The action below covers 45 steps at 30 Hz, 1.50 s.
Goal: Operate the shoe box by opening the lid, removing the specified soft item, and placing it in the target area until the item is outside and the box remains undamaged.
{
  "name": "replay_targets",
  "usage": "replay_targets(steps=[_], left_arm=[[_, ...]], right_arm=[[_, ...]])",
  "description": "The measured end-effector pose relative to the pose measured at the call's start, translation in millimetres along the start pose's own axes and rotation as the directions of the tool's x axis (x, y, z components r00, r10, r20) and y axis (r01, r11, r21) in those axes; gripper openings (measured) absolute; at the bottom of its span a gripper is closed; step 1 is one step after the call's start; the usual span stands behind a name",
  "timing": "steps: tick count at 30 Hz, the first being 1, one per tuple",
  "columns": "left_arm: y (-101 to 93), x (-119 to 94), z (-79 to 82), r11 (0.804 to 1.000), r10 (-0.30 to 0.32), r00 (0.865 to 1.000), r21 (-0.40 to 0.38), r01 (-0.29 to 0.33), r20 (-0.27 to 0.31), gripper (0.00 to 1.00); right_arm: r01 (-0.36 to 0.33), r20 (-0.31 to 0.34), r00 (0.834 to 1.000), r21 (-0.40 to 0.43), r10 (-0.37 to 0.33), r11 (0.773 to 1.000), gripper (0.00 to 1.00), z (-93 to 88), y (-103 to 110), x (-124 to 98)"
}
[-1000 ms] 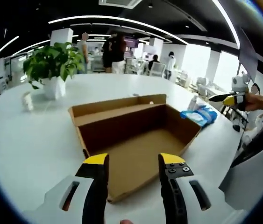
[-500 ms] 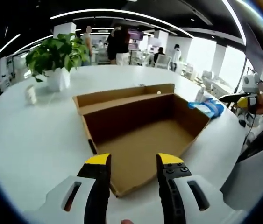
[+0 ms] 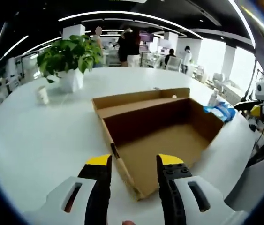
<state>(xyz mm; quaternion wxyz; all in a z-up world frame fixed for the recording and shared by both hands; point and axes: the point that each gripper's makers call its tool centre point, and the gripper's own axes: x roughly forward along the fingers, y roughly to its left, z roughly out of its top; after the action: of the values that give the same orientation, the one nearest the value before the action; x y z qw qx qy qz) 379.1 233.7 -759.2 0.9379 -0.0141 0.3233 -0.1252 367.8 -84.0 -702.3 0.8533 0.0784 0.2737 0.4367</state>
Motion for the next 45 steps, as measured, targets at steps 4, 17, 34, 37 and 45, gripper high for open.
replay_targets(steps=[4, 17, 34, 37, 45], left_arm=[[5.6, 6.0, -11.7, 1.0, 0.01, 0.999, -0.019, -0.011, -0.041, 0.36], [5.0, 22.2, -24.9, 0.999, 0.012, 0.993, -0.043, -0.017, -0.116, 0.21], [17.1, 20.8, -24.5, 0.989, 0.146, 0.98, 0.002, -0.148, -0.138, 0.06], [19.8, 21.4, -24.4, 0.987, 0.158, 0.978, -0.005, -0.16, -0.134, 0.04], [18.7, 22.1, -24.9, 0.983, 0.185, 0.974, 0.02, -0.184, -0.129, 0.04]], right_arm=[[0.002, -0.009, 1.0, 0.006, -0.002, 1.0, 0.6, -5.6, 0.6, 1.0], [0.002, -0.003, 1.0, 0.031, -0.001, 1.0, 0.6, -5.2, 1.5, 9.0], [-0.006, 0.004, 1.0, 0.026, 0.005, 1.0, 0.59, 5.2, 0.6, 26.8], [-0.002, -0.001, 1.0, 0.021, 0.002, 1.0, 0.59, 7.0, -1.1, 29.5], [0.069, 0.022, 0.997, 0.037, -0.069, 0.997, 0.54, 28.3, -22.5, 39.5]])
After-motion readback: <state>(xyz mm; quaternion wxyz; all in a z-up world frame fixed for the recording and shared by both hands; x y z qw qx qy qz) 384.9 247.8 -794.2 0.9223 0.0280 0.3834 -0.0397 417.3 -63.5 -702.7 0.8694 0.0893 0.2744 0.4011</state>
